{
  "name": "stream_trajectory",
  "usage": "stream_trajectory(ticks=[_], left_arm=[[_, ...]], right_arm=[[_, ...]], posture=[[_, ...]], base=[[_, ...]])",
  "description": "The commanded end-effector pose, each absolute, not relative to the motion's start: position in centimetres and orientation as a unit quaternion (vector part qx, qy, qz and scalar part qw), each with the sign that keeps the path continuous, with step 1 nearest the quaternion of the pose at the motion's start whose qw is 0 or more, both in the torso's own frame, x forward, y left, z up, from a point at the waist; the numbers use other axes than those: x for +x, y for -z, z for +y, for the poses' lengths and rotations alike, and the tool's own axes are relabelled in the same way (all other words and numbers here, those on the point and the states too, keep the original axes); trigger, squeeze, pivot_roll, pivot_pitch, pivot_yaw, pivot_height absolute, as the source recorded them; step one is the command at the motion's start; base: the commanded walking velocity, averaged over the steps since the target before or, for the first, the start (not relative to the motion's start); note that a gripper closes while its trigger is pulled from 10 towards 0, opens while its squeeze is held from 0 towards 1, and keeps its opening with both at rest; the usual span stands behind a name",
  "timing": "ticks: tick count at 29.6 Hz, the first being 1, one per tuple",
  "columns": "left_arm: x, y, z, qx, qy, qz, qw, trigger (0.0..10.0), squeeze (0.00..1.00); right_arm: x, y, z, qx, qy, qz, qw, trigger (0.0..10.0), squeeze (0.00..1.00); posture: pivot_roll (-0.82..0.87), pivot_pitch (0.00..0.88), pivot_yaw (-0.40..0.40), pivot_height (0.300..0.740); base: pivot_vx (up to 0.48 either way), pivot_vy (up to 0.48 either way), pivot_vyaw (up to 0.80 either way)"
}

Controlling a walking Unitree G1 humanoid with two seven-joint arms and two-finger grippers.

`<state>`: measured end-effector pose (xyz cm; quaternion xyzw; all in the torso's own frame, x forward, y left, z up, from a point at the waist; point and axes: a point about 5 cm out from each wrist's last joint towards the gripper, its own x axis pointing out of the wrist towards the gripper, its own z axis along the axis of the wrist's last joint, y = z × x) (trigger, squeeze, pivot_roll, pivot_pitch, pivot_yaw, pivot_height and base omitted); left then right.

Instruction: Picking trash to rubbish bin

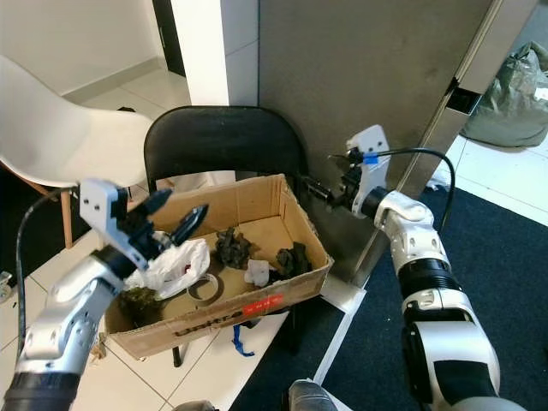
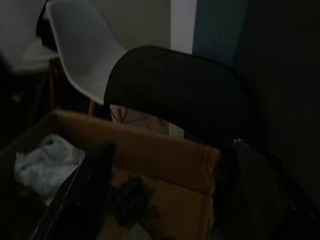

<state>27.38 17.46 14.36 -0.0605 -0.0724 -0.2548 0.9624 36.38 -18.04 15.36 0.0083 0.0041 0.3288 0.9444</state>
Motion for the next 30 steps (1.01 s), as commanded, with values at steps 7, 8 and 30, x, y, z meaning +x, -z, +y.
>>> stream_trajectory(ticks=[7, 8, 30], left_arm=[[29.3, -16.0, 14.5, -0.074, 0.253, -0.102, 0.959, 10.0, 0.0], [29.6, -16.2, 14.3, -0.074, 0.254, -0.103, 0.959, 10.0, 0.0], [30.9, -16.0, 11.8, -0.083, 0.257, -0.102, 0.958, 10.0, 0.0]], right_arm=[[36.4, -16.8, -15.7, 0.079, -0.356, -0.037, 0.93, 10.0, 0.0], [36.4, -17.0, -15.5, 0.081, -0.36, -0.042, 0.929, 10.0, 0.0], [35.2, -16.5, -11.6, 0.102, -0.403, -0.036, 0.909, 10.0, 0.0]], posture=[[-0.01, 0.0, -0.052, 0.74], [-0.02, 0.0, -0.053, 0.74], [-0.03, 0.0, -0.054, 0.74]], base=[[0.0, 0.0, 0.0], [0.0, 0.0, 0.0], [-0.39, 0.0, 0.0]])
